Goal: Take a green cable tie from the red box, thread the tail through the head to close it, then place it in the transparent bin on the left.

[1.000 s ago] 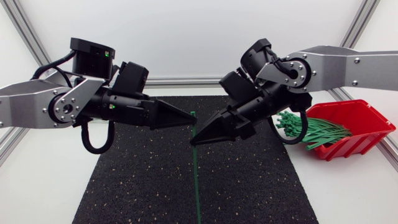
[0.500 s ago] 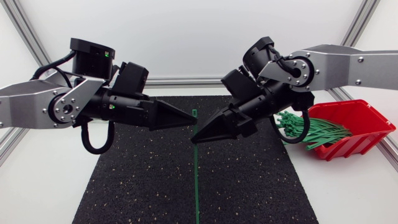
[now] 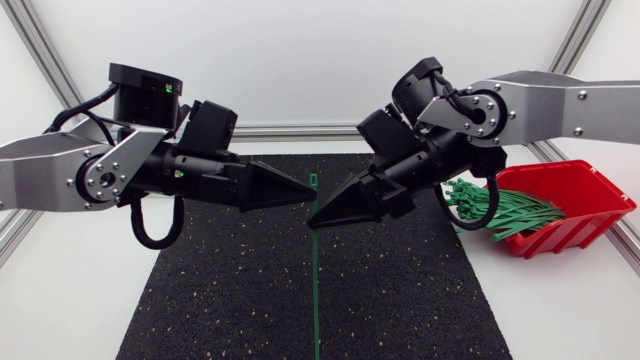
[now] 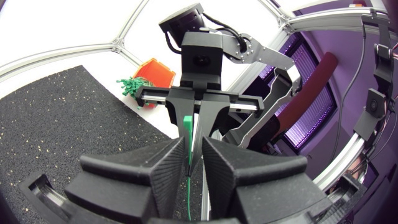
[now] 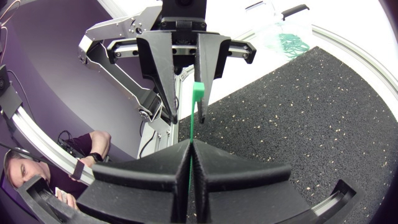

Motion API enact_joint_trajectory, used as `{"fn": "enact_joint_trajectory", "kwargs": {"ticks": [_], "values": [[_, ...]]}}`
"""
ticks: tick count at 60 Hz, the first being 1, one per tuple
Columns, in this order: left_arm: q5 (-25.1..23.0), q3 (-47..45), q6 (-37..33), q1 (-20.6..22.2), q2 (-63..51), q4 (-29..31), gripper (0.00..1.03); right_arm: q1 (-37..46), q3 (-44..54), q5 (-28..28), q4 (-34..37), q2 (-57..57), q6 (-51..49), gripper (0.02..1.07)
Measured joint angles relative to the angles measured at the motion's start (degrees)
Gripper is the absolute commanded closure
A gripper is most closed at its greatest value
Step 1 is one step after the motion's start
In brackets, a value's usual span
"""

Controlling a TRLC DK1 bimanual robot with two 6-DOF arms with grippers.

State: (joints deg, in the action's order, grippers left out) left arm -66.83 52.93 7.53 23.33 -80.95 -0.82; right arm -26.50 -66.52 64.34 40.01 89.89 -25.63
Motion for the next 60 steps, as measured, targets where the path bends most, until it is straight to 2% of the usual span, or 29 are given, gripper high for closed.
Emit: {"fn": "enact_joint_trajectory", "kwargs": {"ticks": [16,23,25,47,60], "values": [[1.3,-0.3,0.1,1.2,0.2,-1.3,0.80,0.4,0.0,1.5,-0.8,0.0,0.5,1.01],[1.3,-0.3,0.3,1.2,0.2,-1.7,0.81,1.0,0.0,1.7,-1.2,0.0,1.1,1.01],[1.3,-0.3,0.4,1.2,0.2,-1.8,0.84,1.1,0.0,1.7,-1.3,0.0,1.2,1.01],[1.3,-0.3,4.1,0.1,0.2,-6.5,0.84,1.4,0.0,2.6,-1.9,0.0,2.1,1.01],[1.3,-0.3,4.5,0.1,0.2,-6.8,0.84,1.8,0.0,3.0,-3.6,0.0,3.4,1.01]]}}
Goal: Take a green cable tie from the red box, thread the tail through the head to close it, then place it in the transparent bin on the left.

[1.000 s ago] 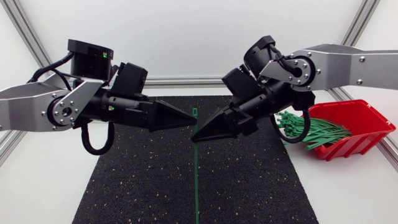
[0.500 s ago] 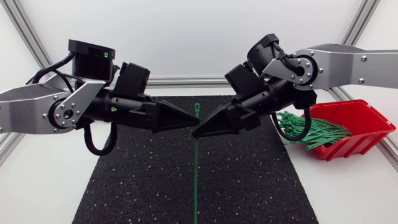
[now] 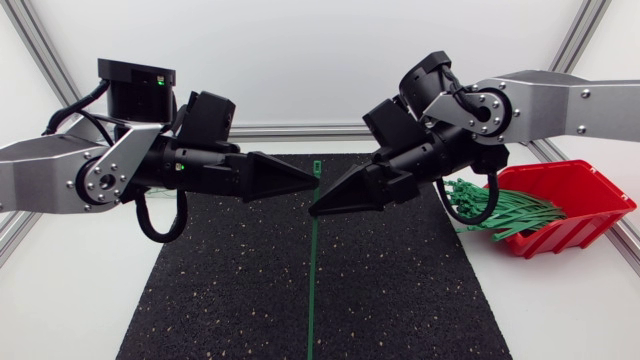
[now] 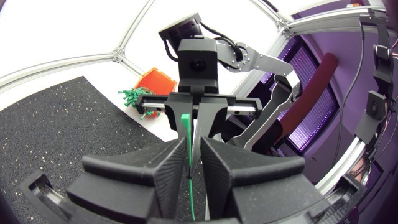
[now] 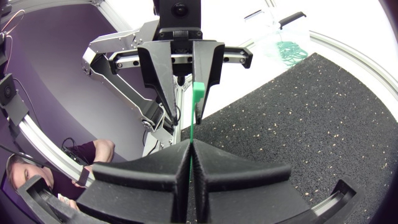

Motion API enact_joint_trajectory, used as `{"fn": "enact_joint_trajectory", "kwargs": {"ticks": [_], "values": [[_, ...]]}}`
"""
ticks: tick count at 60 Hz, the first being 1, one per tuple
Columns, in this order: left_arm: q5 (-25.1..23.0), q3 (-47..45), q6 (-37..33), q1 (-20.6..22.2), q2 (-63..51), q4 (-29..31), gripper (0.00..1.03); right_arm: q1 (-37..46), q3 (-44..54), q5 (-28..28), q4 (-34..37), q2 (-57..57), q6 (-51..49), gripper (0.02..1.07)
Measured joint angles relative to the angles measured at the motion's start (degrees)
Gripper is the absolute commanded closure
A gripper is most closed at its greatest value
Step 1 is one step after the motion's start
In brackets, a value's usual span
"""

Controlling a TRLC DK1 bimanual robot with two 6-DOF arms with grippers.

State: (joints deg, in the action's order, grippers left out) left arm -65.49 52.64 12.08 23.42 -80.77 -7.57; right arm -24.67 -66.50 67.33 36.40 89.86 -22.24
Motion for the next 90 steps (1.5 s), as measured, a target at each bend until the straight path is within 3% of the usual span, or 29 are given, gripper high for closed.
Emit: {"fn": "enact_joint_trajectory", "kwargs": {"ticks": [28,36,90], "values": [[1.0,-0.1,4.5,-0.3,0.0,-3.5,0.84,0.1,0.0,0.2,-3.5,0.0,2.8,1.01],[1.0,-0.2,4.5,-0.8,0.0,-3.9,0.88,0.1,0.0,0.2,-4.0,0.0,3.2,1.01],[1.5,-0.2,5.5,-0.9,-1.2,-5.0,0.89,0.0,0.2,0.2,-5.3,0.0,4.7,1.01]]}}
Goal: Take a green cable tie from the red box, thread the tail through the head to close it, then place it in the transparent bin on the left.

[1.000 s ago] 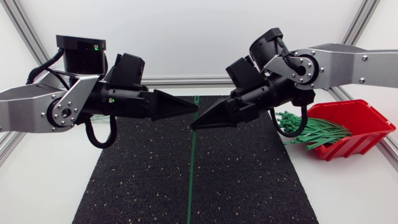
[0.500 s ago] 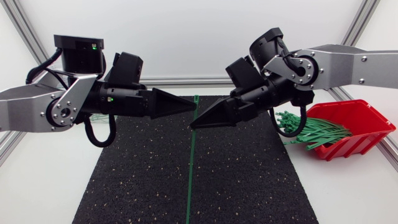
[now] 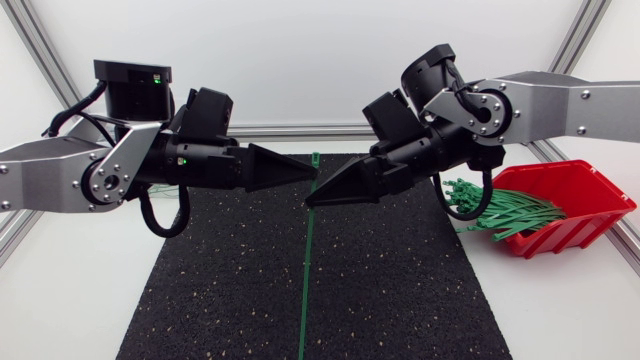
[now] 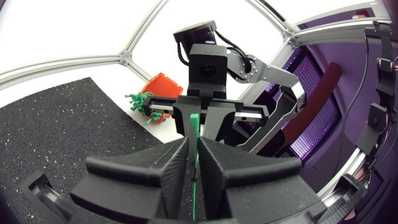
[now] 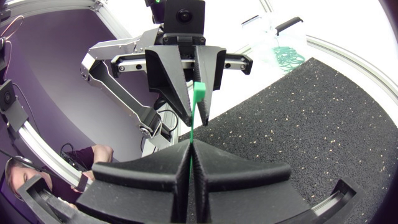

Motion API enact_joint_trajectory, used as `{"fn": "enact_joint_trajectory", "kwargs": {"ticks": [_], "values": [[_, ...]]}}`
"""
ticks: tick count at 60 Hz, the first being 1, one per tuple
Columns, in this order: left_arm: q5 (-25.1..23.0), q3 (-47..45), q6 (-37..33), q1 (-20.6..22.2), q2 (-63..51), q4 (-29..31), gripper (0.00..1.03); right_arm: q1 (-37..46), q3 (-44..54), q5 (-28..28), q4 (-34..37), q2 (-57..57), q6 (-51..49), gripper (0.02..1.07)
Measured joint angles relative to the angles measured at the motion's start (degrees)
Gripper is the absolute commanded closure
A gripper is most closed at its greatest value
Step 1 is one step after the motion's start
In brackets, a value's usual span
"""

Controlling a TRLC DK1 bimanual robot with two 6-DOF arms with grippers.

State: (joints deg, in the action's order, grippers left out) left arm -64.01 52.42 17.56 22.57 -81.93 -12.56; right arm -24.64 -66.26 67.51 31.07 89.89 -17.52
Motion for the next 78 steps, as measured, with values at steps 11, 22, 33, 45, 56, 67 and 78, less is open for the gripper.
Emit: {"fn": "enact_joint_trajectory", "kwargs": {"ticks": [11,22,33,45,56,67,78], "values": [[0.0,0.0,0.5,0.0,0.0,0.0,0.92,0.0,0.0,0.0,-0.6,0.0,0.9,1.01],[0.0,0.0,0.7,0.1,0.0,-0.6,0.92,0.0,0.1,0.0,-1.1,0.0,1.0,1.01],[0.0,-0.1,0.7,0.1,0.0,-0.6,0.95,0.0,0.4,-0.1,-1.1,0.0,1.1,1.01],[0.0,-0.3,0.7,0.1,0.0,-1.0,0.98,0.0,0.4,-0.2,-1.1,0.0,1.1,1.01],[0.1,-0.6,0.7,0.1,0.0,-1.2,0.99,0.0,0.4,-0.2,-1.2,0.0,1.1,1.01],[1.1,-0.8,0.7,0.4,0.2,-1.4,0.99,0.0,0.4,-0.5,-1.2,0.0,1.1,1.01],[1.4,-1.2,1.0,0.4,0.9,-1.3,0.99,-0.7,0.7,-0.8,-1.7,0.0,1.1,0.89]]}}
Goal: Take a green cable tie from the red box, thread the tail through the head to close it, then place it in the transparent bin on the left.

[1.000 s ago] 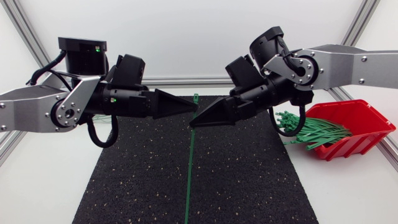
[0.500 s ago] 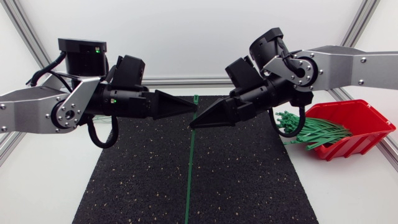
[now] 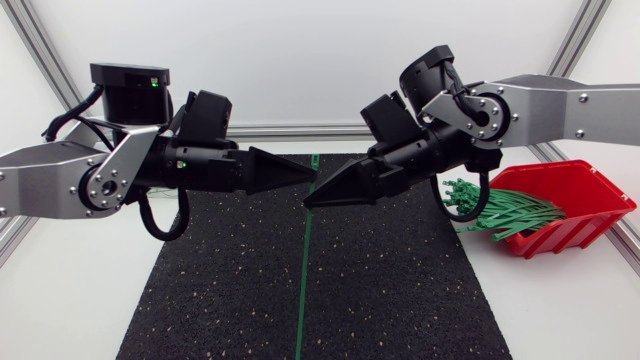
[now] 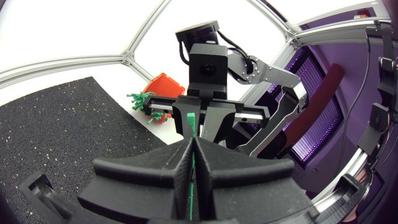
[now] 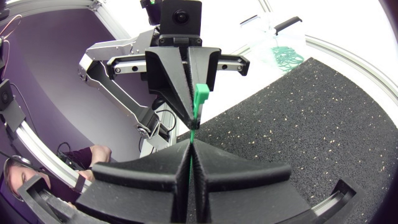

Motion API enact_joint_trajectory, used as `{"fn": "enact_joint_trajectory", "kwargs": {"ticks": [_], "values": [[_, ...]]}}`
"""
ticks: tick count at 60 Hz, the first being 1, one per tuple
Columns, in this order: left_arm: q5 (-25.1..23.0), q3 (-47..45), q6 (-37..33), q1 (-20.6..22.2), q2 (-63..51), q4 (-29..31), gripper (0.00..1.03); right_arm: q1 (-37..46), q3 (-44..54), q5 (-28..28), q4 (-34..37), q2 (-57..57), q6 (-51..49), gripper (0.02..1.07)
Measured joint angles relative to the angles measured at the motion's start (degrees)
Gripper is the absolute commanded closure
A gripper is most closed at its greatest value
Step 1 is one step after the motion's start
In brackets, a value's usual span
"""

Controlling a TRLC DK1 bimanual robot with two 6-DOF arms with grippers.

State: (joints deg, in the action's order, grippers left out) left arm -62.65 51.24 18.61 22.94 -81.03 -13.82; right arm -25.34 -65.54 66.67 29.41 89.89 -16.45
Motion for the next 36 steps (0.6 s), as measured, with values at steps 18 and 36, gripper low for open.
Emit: {"fn": "enact_joint_trajectory", "kwargs": {"ticks": [18,36], "values": [[0.6,0.0,0.9,-2.0,2.2,0.5,0.99,-0.7,3.1,-2.3,0.3,-3.4,0.0,0.06],[0.5,0.6,-0.7,-6.4,3.8,10.9,1.00,-0.4,5.8,-17.3,5.5,-10.5,-7.5,0.06]]}}
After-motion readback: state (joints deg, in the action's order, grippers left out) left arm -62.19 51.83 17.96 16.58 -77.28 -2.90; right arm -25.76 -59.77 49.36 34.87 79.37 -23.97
